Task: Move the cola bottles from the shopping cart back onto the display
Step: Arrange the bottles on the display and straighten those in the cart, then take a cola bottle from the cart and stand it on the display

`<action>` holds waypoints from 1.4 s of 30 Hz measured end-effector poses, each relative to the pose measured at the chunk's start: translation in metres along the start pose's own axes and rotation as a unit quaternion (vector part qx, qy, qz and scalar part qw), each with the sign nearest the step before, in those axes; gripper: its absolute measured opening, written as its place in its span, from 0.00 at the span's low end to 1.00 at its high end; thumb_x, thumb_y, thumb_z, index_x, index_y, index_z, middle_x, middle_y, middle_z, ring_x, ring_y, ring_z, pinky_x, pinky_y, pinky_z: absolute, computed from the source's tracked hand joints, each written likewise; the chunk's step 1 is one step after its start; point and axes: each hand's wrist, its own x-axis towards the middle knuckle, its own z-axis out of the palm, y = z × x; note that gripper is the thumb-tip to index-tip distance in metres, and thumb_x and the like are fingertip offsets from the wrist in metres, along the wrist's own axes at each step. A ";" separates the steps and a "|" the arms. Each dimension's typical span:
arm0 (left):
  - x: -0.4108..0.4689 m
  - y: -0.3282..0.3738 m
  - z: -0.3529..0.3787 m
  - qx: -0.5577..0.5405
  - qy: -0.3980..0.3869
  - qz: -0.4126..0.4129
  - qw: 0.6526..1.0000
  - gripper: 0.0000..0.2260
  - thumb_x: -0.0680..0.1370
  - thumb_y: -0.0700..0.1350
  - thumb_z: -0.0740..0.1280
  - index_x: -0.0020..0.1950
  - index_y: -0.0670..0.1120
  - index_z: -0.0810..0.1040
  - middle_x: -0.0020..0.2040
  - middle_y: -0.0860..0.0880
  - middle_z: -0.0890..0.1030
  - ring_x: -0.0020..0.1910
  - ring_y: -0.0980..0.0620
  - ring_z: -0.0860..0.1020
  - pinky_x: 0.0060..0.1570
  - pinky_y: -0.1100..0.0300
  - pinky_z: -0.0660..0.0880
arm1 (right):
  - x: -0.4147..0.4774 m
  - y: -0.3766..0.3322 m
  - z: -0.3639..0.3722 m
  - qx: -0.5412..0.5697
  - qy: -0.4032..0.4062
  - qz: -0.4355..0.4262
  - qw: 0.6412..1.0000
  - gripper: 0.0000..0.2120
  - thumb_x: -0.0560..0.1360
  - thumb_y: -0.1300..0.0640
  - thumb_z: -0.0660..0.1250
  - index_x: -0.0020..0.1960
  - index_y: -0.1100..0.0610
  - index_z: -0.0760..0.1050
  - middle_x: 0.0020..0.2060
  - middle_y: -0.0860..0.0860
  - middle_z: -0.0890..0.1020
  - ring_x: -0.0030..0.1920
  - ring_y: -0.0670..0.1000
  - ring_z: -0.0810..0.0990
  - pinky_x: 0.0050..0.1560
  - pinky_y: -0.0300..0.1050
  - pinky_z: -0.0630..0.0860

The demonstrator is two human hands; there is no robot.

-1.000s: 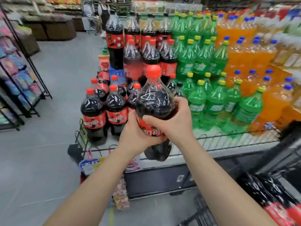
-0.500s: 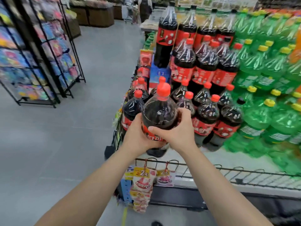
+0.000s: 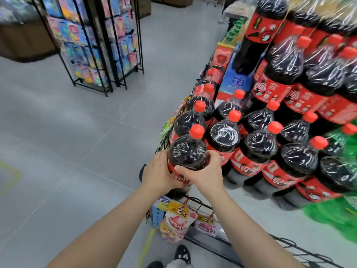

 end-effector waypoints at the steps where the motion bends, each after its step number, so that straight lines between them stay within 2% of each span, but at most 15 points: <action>1: -0.001 -0.003 -0.001 0.002 -0.002 -0.013 1.000 0.46 0.50 0.66 0.75 0.65 0.55 0.67 0.59 0.55 0.74 0.60 0.52 0.74 0.54 0.52 0.75 | 0.001 -0.001 0.003 0.002 -0.007 0.000 1.000 0.41 0.53 0.48 0.84 0.58 0.51 0.65 0.54 0.47 0.74 0.54 0.45 0.75 0.52 0.36 0.69; 5: 0.001 -0.012 -0.005 -0.001 -0.013 -0.031 0.999 0.48 0.51 0.65 0.76 0.68 0.55 0.65 0.61 0.55 0.73 0.62 0.51 0.73 0.57 0.51 0.74 | 0.005 -0.003 0.016 0.002 -0.030 -0.007 1.000 0.40 0.54 0.48 0.84 0.58 0.49 0.64 0.53 0.44 0.72 0.53 0.43 0.73 0.46 0.27 0.65; 8: 0.003 -0.015 -0.009 -0.011 -0.027 -0.031 0.999 0.49 0.52 0.65 0.76 0.69 0.54 0.64 0.63 0.54 0.72 0.63 0.51 0.72 0.59 0.53 0.73 | 0.008 0.000 0.013 0.035 -0.060 -0.006 0.998 0.35 0.60 0.49 0.82 0.58 0.48 0.64 0.54 0.45 0.73 0.53 0.43 0.74 0.50 0.31 0.69; 11: 0.002 -0.020 -0.012 -0.080 -0.043 -0.012 0.996 0.50 0.56 0.61 0.79 0.72 0.54 0.60 0.66 0.53 0.72 0.66 0.51 0.72 0.63 0.50 0.72 | 0.013 0.011 0.006 0.150 -0.100 0.106 0.978 0.24 0.72 0.44 0.69 0.63 0.48 0.65 0.62 0.49 0.73 0.59 0.49 0.74 0.57 0.43 0.72; 14: -0.001 -0.021 -0.016 -0.209 -0.050 0.011 0.977 0.47 0.59 0.58 0.80 0.71 0.66 0.57 0.70 0.57 0.69 0.69 0.54 0.69 0.69 0.49 0.68 | 0.012 0.023 0.008 0.188 -0.156 0.260 0.934 0.36 0.69 0.30 0.59 0.70 0.48 0.63 0.68 0.50 0.70 0.62 0.52 0.71 0.59 0.51 0.69; 16: -0.001 -0.018 -0.020 -0.291 -0.036 0.004 0.956 0.41 0.61 0.50 0.81 0.66 0.71 0.63 0.68 0.59 0.70 0.69 0.54 0.71 0.69 0.48 0.69 | 0.009 0.024 0.011 0.197 -0.190 0.281 0.920 0.47 0.61 0.25 0.56 0.74 0.50 0.62 0.70 0.53 0.70 0.59 0.51 0.72 0.59 0.49 0.68; 18: -0.001 -0.016 -0.023 -0.346 -0.034 -0.017 0.937 0.41 0.63 0.43 0.81 0.67 0.66 0.65 0.68 0.58 0.71 0.69 0.50 0.71 0.68 0.47 0.70 | 0.009 0.022 0.014 0.203 -0.187 0.276 0.921 0.45 0.65 0.26 0.54 0.75 0.51 0.63 0.70 0.54 0.71 0.59 0.51 0.72 0.58 0.46 0.68; 21: 0.003 -0.017 -0.029 -0.352 -0.042 -0.018 0.935 0.42 0.63 0.41 0.81 0.70 0.61 0.66 0.67 0.58 0.72 0.68 0.49 0.72 0.64 0.53 0.74 | 0.012 0.022 0.020 0.212 -0.171 0.282 0.920 0.36 0.74 0.31 0.52 0.74 0.52 0.64 0.70 0.53 0.71 0.62 0.52 0.73 0.58 0.45 0.68; 23: 0.003 -0.015 -0.036 -0.353 -0.047 -0.016 0.934 0.39 0.64 0.38 0.80 0.67 0.61 0.66 0.59 0.64 0.72 0.64 0.53 0.73 0.53 0.69 0.76 | 0.010 0.021 0.025 0.214 -0.166 0.283 0.920 0.34 0.75 0.32 0.52 0.73 0.52 0.65 0.69 0.52 0.73 0.59 0.51 0.74 0.54 0.44 0.70; 25: 0.003 -0.014 -0.041 -0.341 -0.050 -0.010 0.939 0.36 0.65 0.37 0.79 0.62 0.63 0.66 0.54 0.69 0.70 0.60 0.57 0.72 0.46 0.76 0.73 | 0.009 0.018 0.028 0.209 -0.166 0.280 0.922 0.33 0.75 0.32 0.52 0.73 0.51 0.65 0.68 0.51 0.73 0.59 0.50 0.74 0.50 0.41 0.71; 31: -0.002 -0.008 -0.051 -0.251 -0.064 -0.002 0.966 0.41 0.66 0.43 0.80 0.73 0.52 0.62 0.60 0.62 0.69 0.64 0.56 0.70 0.62 0.60 0.69 | 0.004 0.010 0.020 0.139 -0.173 0.273 0.936 0.36 0.74 0.29 0.49 0.74 0.49 0.63 0.71 0.50 0.70 0.69 0.54 0.70 0.64 0.49 0.65; 33: -0.010 -0.001 -0.050 -0.176 0.020 0.006 0.984 0.36 0.64 0.47 0.80 0.68 0.51 0.65 0.62 0.53 0.69 0.56 0.57 0.73 0.59 0.58 0.72 | 0.001 0.012 0.012 0.107 -0.120 0.231 0.959 0.32 0.75 0.31 0.55 0.70 0.50 0.70 0.68 0.49 0.74 0.66 0.52 0.72 0.67 0.51 0.66; 36: -0.036 0.023 -0.042 -0.191 0.069 0.053 0.978 0.21 0.66 0.48 0.77 0.51 0.55 0.69 0.49 0.53 0.73 0.40 0.60 0.74 0.43 0.64 0.74 | -0.019 0.020 -0.008 0.146 0.041 0.136 0.979 0.09 0.78 0.45 0.64 0.49 0.49 0.77 0.52 0.50 0.82 0.53 0.49 0.79 0.57 0.46 0.73; 39: -0.060 0.051 -0.015 -0.222 -0.063 0.132 0.964 0.13 0.70 0.44 0.74 0.44 0.56 0.72 0.40 0.54 0.75 0.34 0.59 0.74 0.38 0.64 0.74 | -0.053 0.036 -0.033 0.180 0.149 0.084 0.969 0.06 0.78 0.57 0.66 0.42 0.52 0.76 0.38 0.50 0.80 0.41 0.48 0.78 0.45 0.39 0.74; 42: -0.075 0.078 0.020 -0.190 -0.184 0.187 0.946 0.09 0.72 0.42 0.72 0.46 0.52 0.73 0.40 0.55 0.75 0.33 0.58 0.73 0.37 0.62 0.74 | -0.092 0.062 -0.063 0.181 0.253 0.078 0.947 0.08 0.77 0.61 0.67 0.40 0.55 0.74 0.33 0.51 0.76 0.36 0.48 0.74 0.40 0.41 0.72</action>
